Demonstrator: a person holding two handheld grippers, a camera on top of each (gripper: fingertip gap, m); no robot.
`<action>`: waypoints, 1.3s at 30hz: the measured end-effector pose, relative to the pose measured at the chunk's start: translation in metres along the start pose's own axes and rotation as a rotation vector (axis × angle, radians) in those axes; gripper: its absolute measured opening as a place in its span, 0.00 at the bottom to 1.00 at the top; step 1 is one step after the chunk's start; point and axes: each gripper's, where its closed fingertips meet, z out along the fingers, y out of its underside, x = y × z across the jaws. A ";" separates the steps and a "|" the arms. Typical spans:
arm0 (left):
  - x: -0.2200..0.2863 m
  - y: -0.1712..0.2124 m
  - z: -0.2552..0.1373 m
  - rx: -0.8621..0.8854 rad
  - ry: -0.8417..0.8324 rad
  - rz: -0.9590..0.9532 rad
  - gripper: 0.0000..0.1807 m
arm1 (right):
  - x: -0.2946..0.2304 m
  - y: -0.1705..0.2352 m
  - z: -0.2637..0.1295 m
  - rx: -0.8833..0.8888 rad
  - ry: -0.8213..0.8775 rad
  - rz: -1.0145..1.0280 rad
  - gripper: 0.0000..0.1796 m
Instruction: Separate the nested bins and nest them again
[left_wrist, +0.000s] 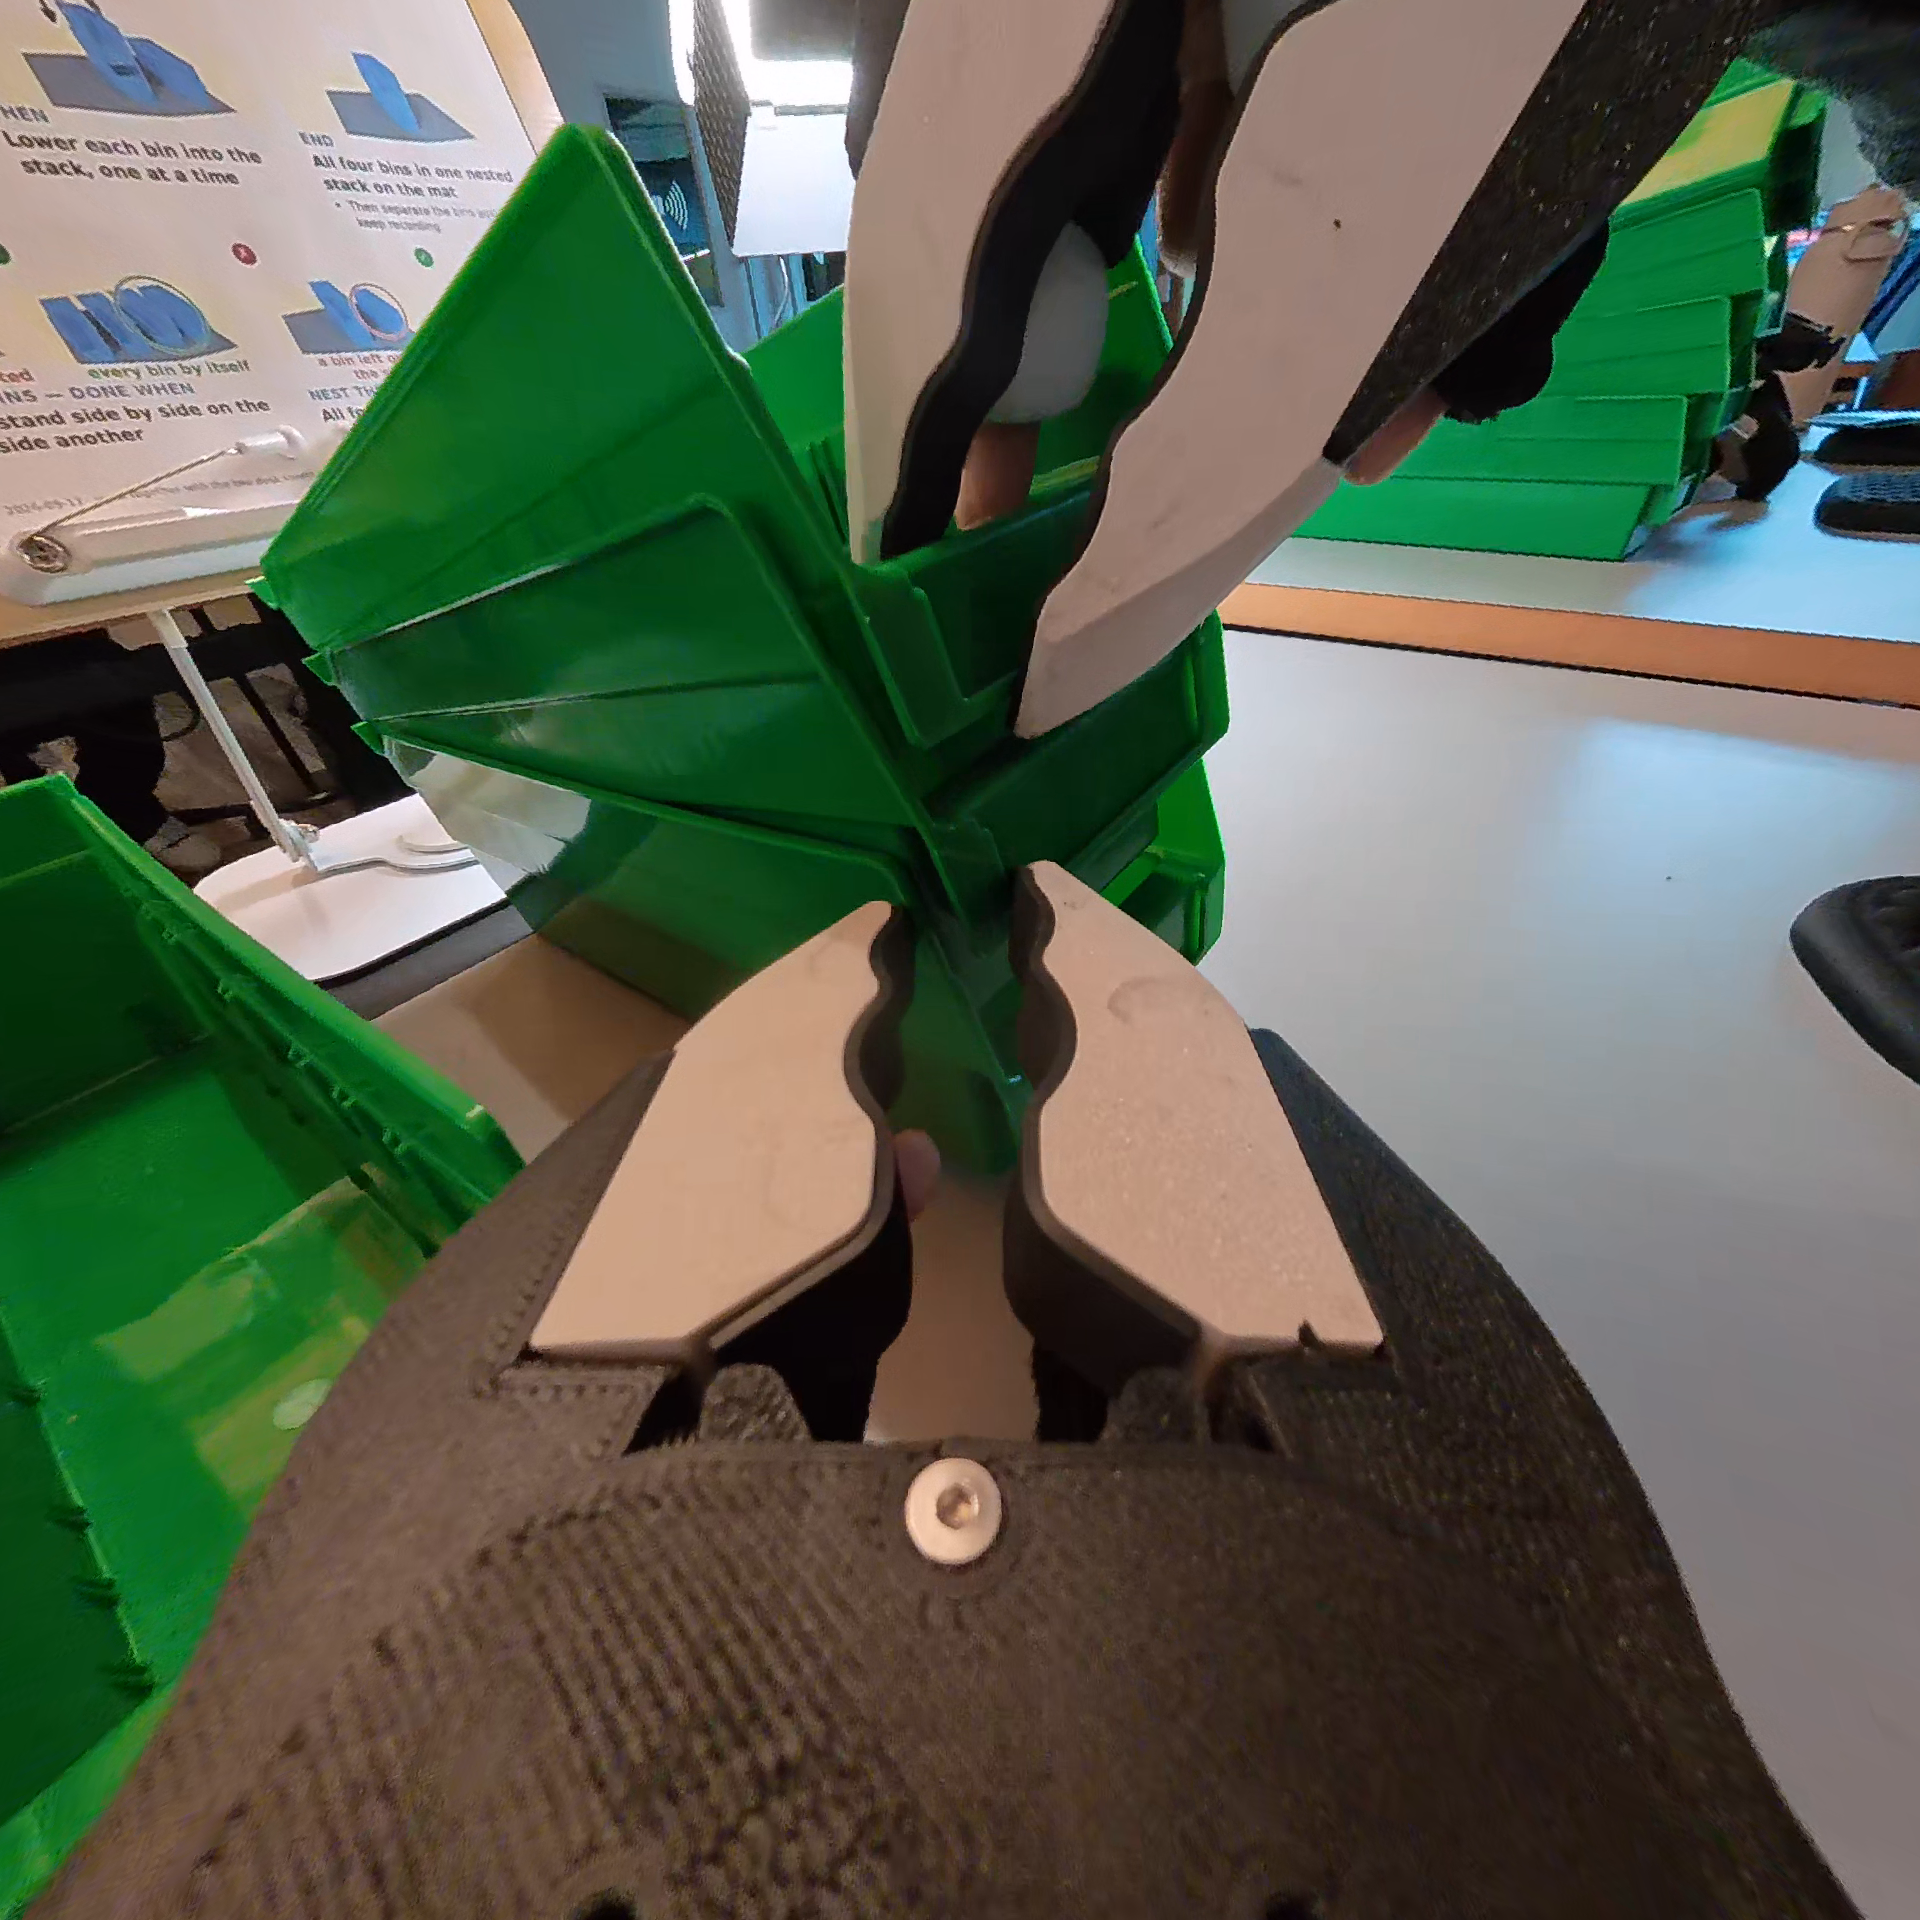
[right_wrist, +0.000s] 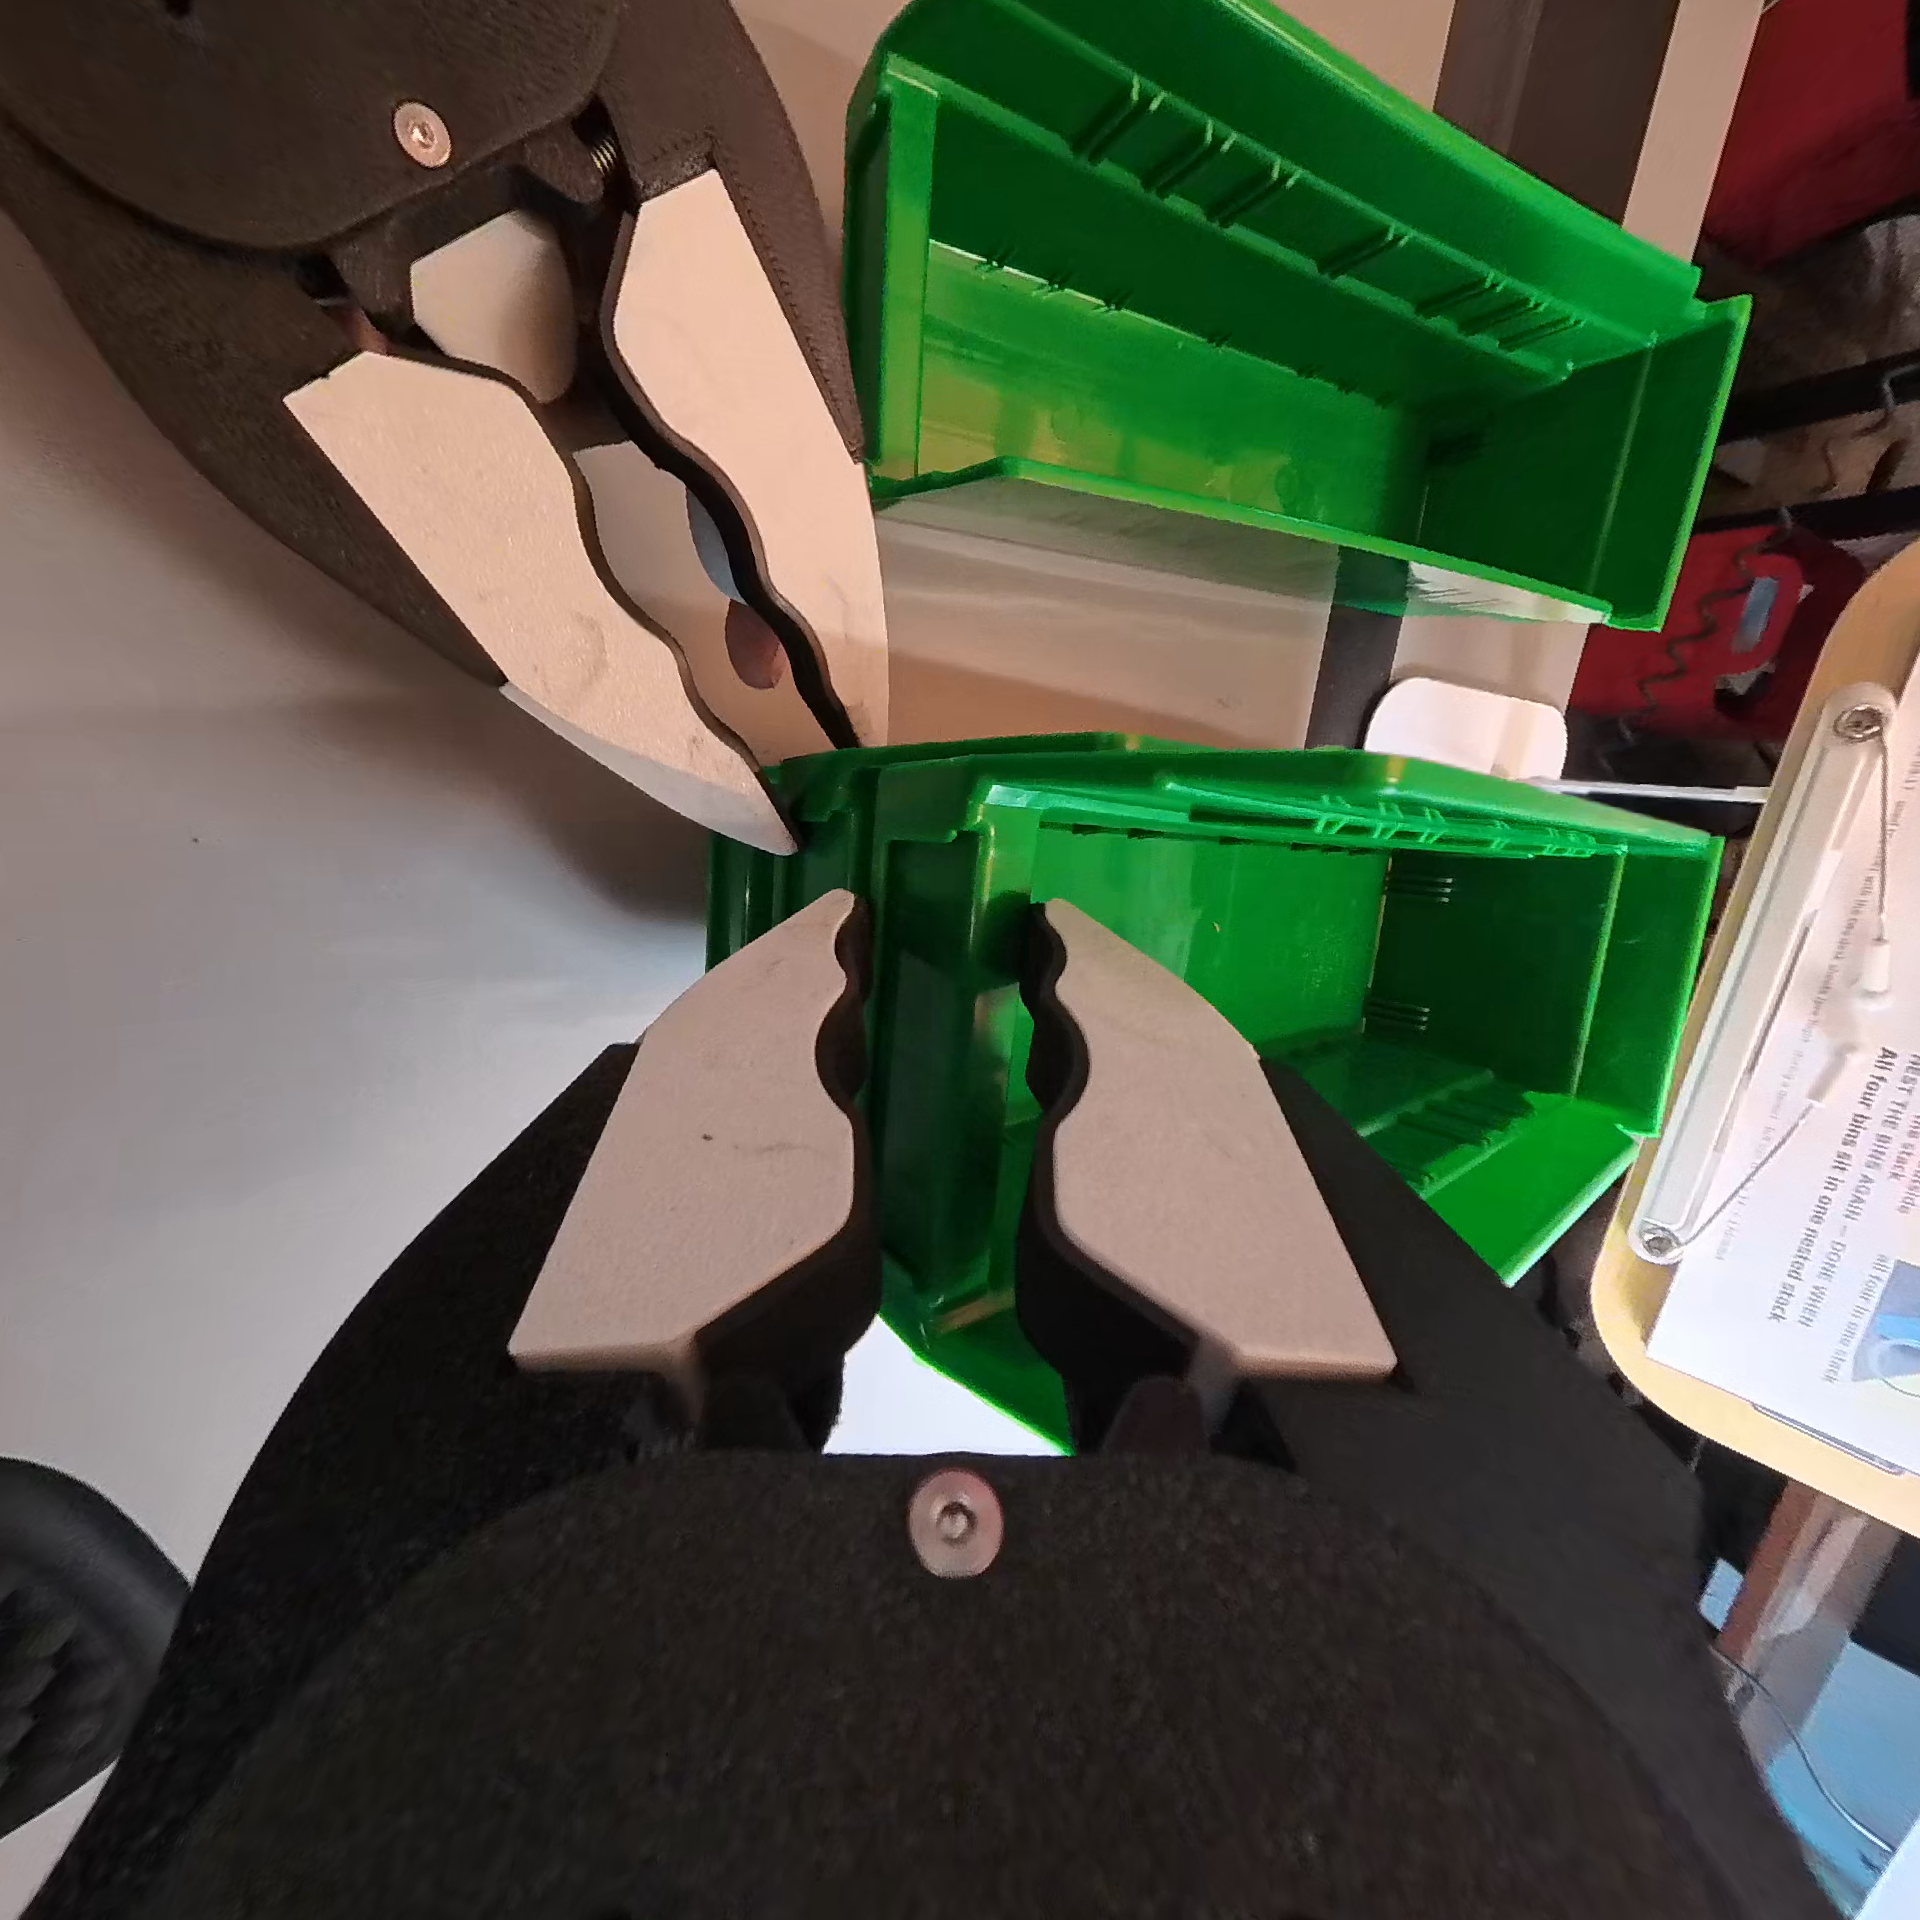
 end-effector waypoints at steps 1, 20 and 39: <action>0.000 0.000 0.000 0.006 -0.001 -0.004 0.10 | 0.000 0.000 -0.001 0.004 -0.003 0.002 0.15; 0.009 0.019 0.004 -0.109 -0.028 0.103 0.17 | -0.024 0.022 0.022 -0.068 0.085 -0.043 0.20; 0.009 0.016 0.006 -0.102 -0.042 0.015 0.11 | -0.013 0.017 0.013 -0.038 0.162 -0.057 0.16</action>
